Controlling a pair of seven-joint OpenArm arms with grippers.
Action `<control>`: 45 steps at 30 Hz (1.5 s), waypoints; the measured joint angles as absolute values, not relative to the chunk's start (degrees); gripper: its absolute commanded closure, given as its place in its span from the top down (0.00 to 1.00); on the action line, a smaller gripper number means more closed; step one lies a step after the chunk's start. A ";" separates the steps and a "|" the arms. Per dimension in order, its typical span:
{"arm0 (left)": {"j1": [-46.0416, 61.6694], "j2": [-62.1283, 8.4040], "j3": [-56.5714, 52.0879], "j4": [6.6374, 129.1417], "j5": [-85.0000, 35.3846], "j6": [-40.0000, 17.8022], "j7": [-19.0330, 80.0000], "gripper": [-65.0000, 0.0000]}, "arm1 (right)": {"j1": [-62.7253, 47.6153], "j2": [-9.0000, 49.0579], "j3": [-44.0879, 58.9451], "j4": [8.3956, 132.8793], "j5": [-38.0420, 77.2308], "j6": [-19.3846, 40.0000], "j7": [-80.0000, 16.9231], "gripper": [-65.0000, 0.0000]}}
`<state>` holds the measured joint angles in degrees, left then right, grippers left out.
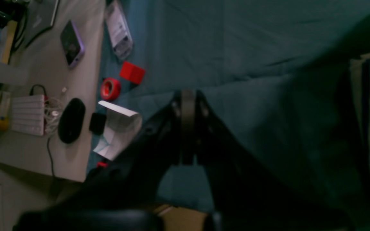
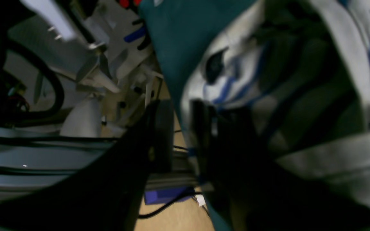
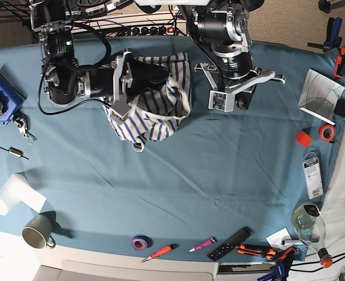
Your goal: Fold the T-shirt properly
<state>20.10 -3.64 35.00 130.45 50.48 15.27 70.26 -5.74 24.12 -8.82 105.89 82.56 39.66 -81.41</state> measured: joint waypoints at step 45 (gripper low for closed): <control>20.47 -3.64 34.39 131.61 36.34 11.25 62.19 0.00 | -4.62 20.32 28.08 120.09 60.01 34.44 -77.71 0.00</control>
